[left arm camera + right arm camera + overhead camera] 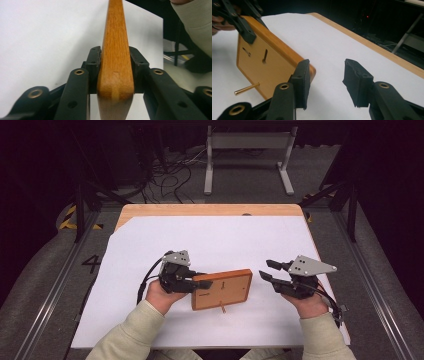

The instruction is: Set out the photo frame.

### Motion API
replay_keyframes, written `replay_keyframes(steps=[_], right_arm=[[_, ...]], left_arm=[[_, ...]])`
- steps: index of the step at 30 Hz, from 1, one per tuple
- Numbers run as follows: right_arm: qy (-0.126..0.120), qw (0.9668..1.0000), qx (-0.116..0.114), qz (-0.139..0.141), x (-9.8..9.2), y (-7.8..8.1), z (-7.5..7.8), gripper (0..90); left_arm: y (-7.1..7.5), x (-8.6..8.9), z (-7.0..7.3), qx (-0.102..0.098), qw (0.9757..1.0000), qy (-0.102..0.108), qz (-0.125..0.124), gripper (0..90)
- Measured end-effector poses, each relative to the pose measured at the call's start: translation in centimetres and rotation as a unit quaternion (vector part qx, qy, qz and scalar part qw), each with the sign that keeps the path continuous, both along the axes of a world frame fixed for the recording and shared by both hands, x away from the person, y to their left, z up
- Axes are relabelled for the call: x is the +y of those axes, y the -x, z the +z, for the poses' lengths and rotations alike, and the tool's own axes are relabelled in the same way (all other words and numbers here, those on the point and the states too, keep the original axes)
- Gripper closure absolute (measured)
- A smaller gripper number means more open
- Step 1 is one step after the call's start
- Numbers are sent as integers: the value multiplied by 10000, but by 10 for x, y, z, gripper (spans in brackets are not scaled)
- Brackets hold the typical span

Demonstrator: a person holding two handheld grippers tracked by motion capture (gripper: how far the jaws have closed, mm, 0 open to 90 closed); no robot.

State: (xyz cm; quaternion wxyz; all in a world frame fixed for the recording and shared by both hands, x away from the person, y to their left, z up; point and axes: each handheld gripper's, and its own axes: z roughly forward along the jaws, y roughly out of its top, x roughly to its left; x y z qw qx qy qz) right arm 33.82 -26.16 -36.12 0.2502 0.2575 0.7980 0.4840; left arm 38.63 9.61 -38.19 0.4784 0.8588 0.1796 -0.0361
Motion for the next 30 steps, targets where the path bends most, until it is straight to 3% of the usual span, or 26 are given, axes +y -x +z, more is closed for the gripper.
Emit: replay_keyframes(steps=[3,9,13,22,30], right_arm=[[-6,10000,29,-11,0,-1,-2,563],[28,10000,76,-7,1,-4,-6,561],[47,9999,113,-14,2,-4,-8,554],[-29,9999,141,-13,0,-5,-8,519],[-66,9999,128,-35,-2,-5,-7,503]], left_arm=[[5,-1,3,-351,9991,-170,172,694],[8,-2,3,-743,9962,-288,355,696],[8,0,2,-635,9970,-291,330,695],[11,7,-3,-400,9972,-612,172,688],[18,1,-1,-285,9976,-616,-132,661]])
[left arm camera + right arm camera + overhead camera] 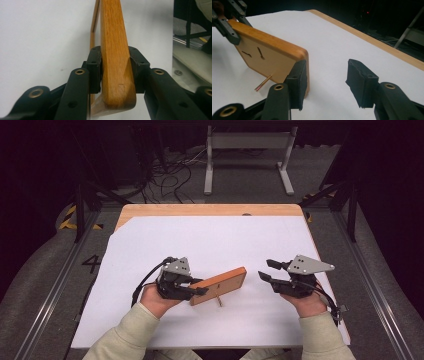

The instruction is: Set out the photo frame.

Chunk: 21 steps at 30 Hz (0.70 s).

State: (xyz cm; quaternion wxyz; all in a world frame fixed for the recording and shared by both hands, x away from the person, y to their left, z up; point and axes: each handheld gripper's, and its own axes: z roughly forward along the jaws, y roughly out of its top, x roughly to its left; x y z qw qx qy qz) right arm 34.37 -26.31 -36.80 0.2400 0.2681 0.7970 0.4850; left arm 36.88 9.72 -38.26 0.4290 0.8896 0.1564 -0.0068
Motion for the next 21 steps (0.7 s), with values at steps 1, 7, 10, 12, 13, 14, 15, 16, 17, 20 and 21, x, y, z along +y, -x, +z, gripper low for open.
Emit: replay_keyframes(steps=[1,7,10,12,13,14,15,16,17,20,21], right_arm=[[-9,10000,-1,-8,0,0,0,501],[-51,10000,34,-7,1,-1,0,482],[-52,10000,41,-3,1,-1,0,482],[-56,10000,34,-1,1,-1,0,481],[-57,10000,35,1,1,-1,0,480],[-55,10000,37,3,1,-1,0,480],[-61,10000,45,4,1,-1,0,480],[-60,10000,45,8,2,-1,0,479],[-58,10000,47,11,2,-1,0,479],[-50,10000,48,22,2,-1,0,477],[-54,10000,51,22,2,-1,0,477]], left_arm=[[0,-1,0,3,10000,-9,-21,654],[2,-8,-2,371,9987,-158,-298,562],[4,-12,-3,490,9975,-300,-418,521],[4,-14,-4,553,9968,-351,-468,496],[5,-15,-5,606,9959,-391,-549,468],[5,-16,-5,607,9954,-421,-609,448],[6,-16,-5,587,9956,-434,-593,436],[6,-16,-5,596,9955,-420,-600,427],[5,-15,-4,600,9954,-411,-620,415],[5,-12,-2,591,9963,-301,-552,369],[5,-10,0,549,9968,-232,-530,347]])
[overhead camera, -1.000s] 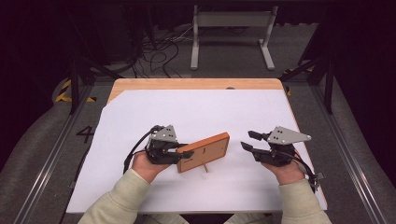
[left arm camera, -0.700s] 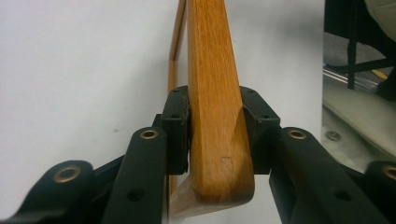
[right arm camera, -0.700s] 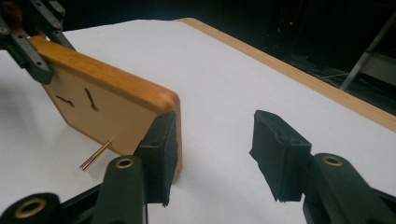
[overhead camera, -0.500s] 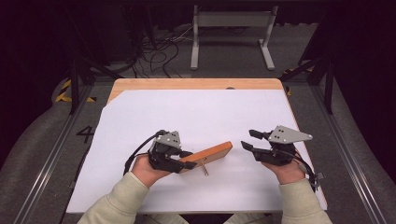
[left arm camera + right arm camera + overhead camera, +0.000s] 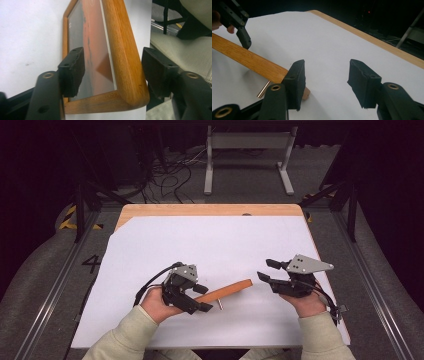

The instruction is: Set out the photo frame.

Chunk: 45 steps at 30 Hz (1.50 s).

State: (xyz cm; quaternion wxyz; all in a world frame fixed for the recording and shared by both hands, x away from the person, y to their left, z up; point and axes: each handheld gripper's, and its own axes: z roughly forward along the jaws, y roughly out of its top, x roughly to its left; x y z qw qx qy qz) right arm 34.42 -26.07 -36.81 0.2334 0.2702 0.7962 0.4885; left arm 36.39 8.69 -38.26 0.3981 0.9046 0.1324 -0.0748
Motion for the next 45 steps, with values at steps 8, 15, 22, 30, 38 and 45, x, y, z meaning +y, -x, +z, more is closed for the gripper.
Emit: replay_keyframes(steps=[8,15,22,30,38,45], right_arm=[[107,9996,271,66,-4,3,-9,667],[484,9968,587,231,3,5,-21,869],[690,9917,1032,319,9,2,-37,900],[910,9846,1379,569,28,-5,-58,900],[808,9823,1602,540,40,-18,-71,900],[837,9806,1683,550,46,-28,-76,900]], left_arm=[[7,26,24,-546,9959,705,122,302],[0,52,33,-657,9889,1041,828,352],[-12,67,23,-642,9814,874,1585,361],[-19,78,10,-601,9763,773,1928,361],[-17,82,-5,-379,9769,571,2024,376],[-15,90,-10,-287,9765,458,2086,376]])
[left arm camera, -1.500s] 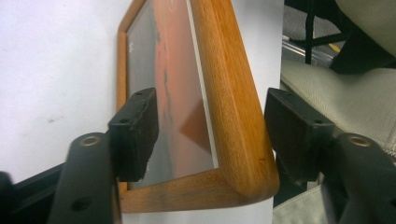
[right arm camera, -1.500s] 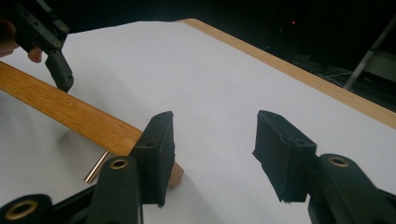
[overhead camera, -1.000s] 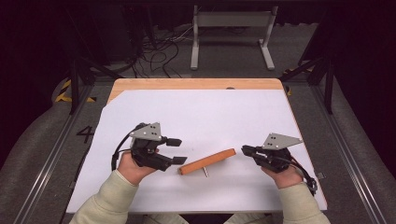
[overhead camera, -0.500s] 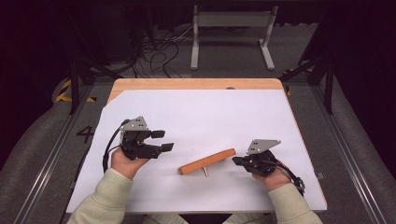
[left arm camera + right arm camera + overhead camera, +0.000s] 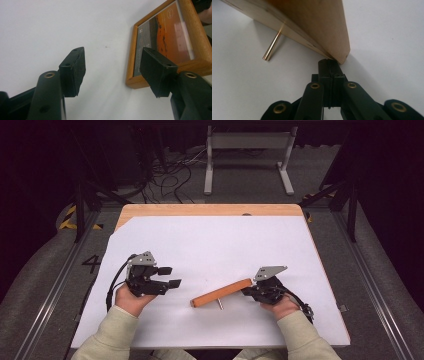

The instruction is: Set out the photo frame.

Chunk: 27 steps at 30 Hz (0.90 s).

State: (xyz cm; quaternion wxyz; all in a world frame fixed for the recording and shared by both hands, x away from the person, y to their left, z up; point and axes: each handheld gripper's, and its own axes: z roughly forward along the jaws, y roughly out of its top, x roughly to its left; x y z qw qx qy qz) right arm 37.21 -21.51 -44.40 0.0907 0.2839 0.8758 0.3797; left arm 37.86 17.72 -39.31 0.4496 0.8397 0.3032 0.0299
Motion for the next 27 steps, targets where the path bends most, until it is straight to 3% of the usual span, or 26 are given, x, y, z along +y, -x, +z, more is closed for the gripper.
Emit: replay_keyframes(steps=[9,16,24,27], right_arm=[[-184,9995,-4,-272,9,-21,-1,900],[-362,9984,24,-432,18,-35,-4,900],[-416,9972,-20,-623,32,-44,-5,900],[-297,9972,-46,-682,28,-41,-1,900]], left_arm=[[3,4,-8,230,9996,-186,-12,404],[7,4,-14,392,9985,-375,-104,558],[11,3,-19,489,9964,-617,-311,892],[10,-1,-20,535,9960,-597,-405,895]])
